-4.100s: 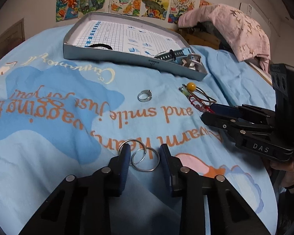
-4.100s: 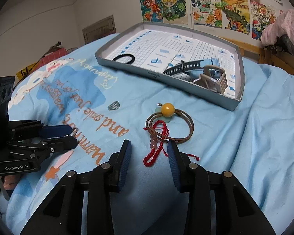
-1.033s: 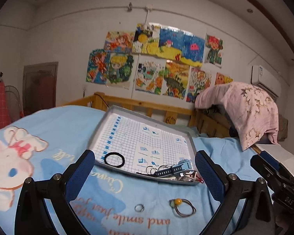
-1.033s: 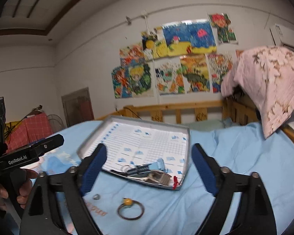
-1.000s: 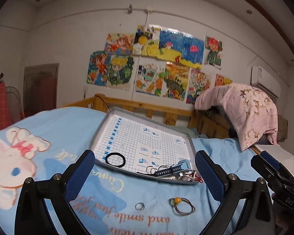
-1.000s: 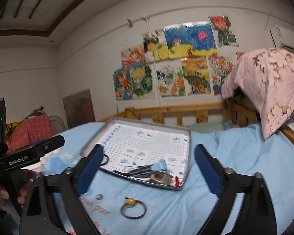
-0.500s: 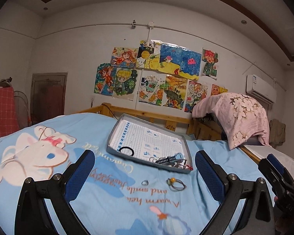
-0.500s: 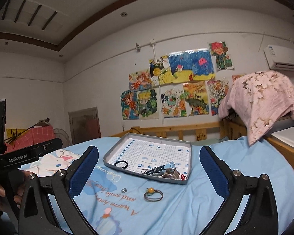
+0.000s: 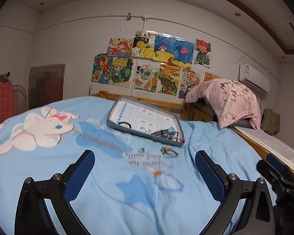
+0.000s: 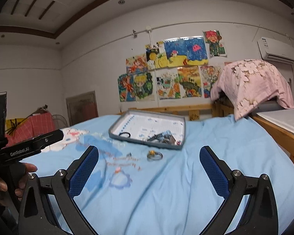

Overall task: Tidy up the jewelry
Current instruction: 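Lower the left tool to the small silver ring while the right tool approaches the brown cord bracelet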

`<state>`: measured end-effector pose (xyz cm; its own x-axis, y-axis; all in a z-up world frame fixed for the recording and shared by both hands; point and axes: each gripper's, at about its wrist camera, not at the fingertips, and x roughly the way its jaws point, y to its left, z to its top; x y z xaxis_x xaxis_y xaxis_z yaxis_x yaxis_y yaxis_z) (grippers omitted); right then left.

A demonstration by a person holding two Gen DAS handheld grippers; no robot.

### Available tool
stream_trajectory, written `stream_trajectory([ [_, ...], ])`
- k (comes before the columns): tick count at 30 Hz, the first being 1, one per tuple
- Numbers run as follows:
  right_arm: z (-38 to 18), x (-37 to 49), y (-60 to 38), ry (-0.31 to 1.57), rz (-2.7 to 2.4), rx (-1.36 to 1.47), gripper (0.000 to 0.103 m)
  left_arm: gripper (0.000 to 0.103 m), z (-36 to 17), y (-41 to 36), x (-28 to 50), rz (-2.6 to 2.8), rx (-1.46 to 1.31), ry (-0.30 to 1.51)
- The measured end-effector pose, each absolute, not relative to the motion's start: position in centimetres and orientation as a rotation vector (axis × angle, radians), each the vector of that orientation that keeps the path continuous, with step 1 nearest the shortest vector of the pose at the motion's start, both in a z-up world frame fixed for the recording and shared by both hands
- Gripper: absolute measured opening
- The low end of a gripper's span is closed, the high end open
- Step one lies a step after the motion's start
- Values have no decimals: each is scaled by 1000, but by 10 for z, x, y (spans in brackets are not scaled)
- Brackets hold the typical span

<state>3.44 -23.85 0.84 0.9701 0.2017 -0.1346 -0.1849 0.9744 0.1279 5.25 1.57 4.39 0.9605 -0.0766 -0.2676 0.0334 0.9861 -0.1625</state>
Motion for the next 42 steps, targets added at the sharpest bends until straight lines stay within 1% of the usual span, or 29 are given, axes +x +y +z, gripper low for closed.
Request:
stream_trajectory([
  [6,7,24,-240,170,180,101,101,103,32,15,42,-43,-138,295],
  [19,28,52,-227,132,202,56,101,103,50,21,64,-13,-135,271],
  [27,57,88,-224,71,200,40,101,103,67,24,107,2,-136,246],
  [35,83,143,-223,27,185,35,101,103,84,28,165,14,-146,214],
  [42,89,196,-215,40,191,38,101,103,84,29,217,23,-145,213],
])
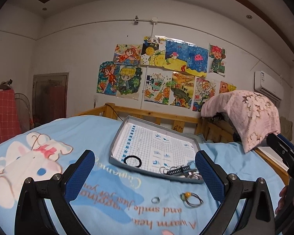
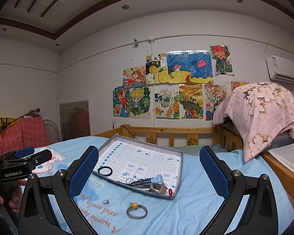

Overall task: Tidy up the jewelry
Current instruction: 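Lower the left tool to the small silver ring while the right tool approaches the brown cord bracelet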

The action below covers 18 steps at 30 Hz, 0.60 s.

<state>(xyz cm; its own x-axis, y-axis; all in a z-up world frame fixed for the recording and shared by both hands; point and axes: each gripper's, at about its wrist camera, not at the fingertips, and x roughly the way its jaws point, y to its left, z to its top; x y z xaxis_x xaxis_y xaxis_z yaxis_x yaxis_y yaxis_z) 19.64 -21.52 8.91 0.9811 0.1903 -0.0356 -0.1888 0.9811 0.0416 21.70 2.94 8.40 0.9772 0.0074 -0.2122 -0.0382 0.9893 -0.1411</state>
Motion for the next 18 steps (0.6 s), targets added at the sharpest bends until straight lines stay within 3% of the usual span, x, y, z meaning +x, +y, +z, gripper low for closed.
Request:
stream_trajectory([
  [18,37,312,-214,186,193,95,101,103,31,27,327,64,-125,362],
])
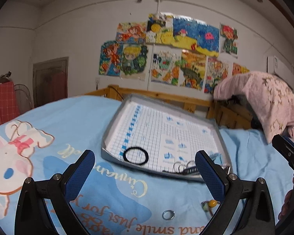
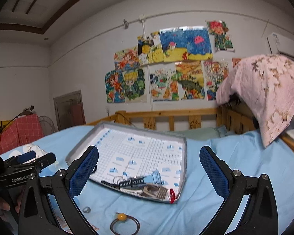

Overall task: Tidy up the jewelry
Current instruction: 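Lower the left tool to the small silver ring while the right tool approaches the brown cord bracelet, then grasp the small silver ring with the left tool while the right tool grasps the yellow-beaded bracelet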

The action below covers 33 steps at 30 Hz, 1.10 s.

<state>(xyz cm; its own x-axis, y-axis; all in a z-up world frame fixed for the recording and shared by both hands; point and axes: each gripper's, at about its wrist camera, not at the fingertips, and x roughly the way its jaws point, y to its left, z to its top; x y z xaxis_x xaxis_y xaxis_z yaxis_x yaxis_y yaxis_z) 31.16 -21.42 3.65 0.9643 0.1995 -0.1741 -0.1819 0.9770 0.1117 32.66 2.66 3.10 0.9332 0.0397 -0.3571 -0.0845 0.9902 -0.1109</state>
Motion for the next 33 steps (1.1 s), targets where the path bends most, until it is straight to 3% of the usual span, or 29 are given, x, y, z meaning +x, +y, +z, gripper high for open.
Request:
stream_trajectory([
  [13,-28,358,-211,515,307,105,99,103,-29,24,359,-49,-108,624],
  [17,-44,363,-203,581,330,93,77,103,-41,19,360,-73,-82,660],
  [23,-63,365,-204,648,356,127,63,102,-48,15,358,-109,-66,668],
  [33,-72,366,-193,700,404,106,40,74,-59,6,355,-204,-28,708],
])
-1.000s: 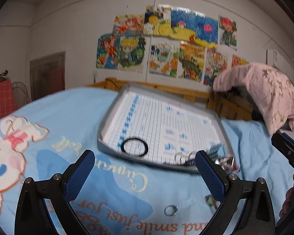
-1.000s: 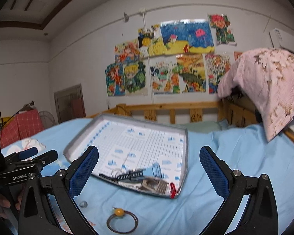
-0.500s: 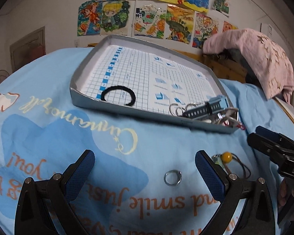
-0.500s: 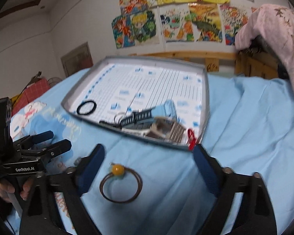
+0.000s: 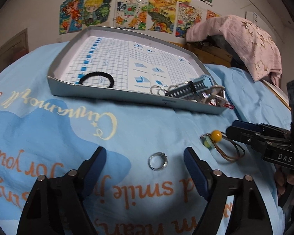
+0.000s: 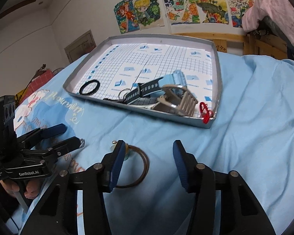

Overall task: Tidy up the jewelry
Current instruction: 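Grasp the small silver ring with the left tool while the right tool grasps the yellow-beaded bracelet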

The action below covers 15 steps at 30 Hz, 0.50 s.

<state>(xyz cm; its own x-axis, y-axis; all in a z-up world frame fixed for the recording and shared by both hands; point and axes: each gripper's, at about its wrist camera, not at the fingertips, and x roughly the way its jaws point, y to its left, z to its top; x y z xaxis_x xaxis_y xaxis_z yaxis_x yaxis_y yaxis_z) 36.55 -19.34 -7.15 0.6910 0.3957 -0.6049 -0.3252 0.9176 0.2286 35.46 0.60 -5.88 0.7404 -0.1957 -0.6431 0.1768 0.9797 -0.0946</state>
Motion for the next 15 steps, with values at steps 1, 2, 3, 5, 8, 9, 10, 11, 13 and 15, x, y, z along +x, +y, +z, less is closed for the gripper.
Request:
stream_trajectory([
  [1,-72,366,-192,707,407,102,39,72,-60,5,355,-215,-24,716],
  [2,-74,366,-191,717,411,98,39,66,-62,4,355,-222,-22,723],
  [3,-76,367,-190,730,411,92,39,61,-63,3,356,-228,-19,732],
  [5,-79,368,-189,745,408,86,39,55,-67,2,357,-239,-16,746],
  [8,-80,369,-187,754,408,84,39,48,-69,2,357,-245,-19,753],
  [9,-81,369,-187,755,408,83,39,45,-70,2,357,-247,-21,754],
  [10,-81,369,-187,757,408,81,39,44,-71,2,357,-249,-23,755],
  [11,-81,369,-186,760,408,79,37,41,-72,2,356,-253,-25,756],
  [13,-82,369,-185,765,408,76,33,36,-73,2,357,-260,-25,760],
  [15,-83,368,-184,768,408,74,32,29,-75,1,357,-270,-22,764],
])
